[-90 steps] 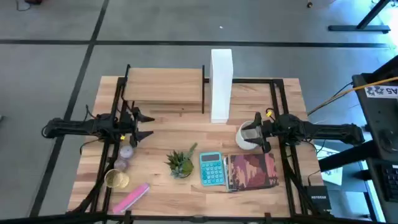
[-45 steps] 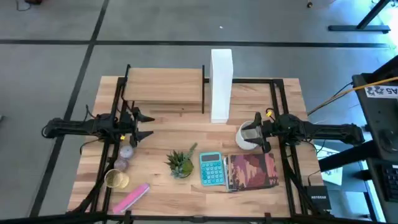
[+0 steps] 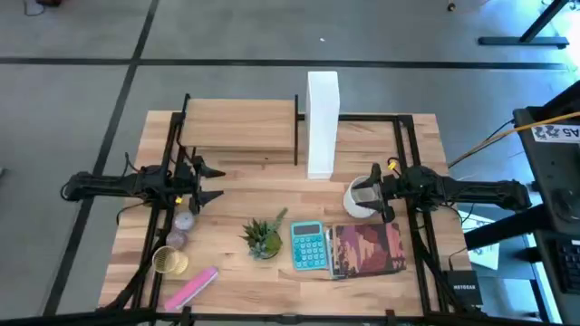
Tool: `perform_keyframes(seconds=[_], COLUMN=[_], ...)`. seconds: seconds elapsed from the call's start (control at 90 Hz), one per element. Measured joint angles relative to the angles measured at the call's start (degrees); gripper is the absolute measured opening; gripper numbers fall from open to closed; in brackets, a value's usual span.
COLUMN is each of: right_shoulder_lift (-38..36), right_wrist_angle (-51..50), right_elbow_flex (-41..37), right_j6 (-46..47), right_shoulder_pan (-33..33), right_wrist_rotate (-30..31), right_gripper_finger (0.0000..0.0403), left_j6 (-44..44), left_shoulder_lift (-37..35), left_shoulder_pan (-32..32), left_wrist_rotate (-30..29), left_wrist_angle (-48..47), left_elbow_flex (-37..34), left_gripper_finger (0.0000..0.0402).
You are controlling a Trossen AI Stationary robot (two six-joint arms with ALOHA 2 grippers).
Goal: Stock shelves
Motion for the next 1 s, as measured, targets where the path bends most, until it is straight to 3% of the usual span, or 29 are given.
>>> perform_keyframes(seconds=[1.0], right_shoulder_lift=[0.02], right_wrist_angle=[0.54], right_elbow_flex=[-0.01], right_j6=[-0.62], right_shoulder_pan=[0.00], right_wrist_rotate=[0.19], right_gripper_finger=[0.0236], left_j6=[0.00], left_shoulder_lift=[-0.02], left_shoulder_pan=[-0.01], left_wrist_rotate=[0.00], left_wrist_angle=[-0.02], left_elbow_flex=[0.00], left_gripper_finger=[0.0298])
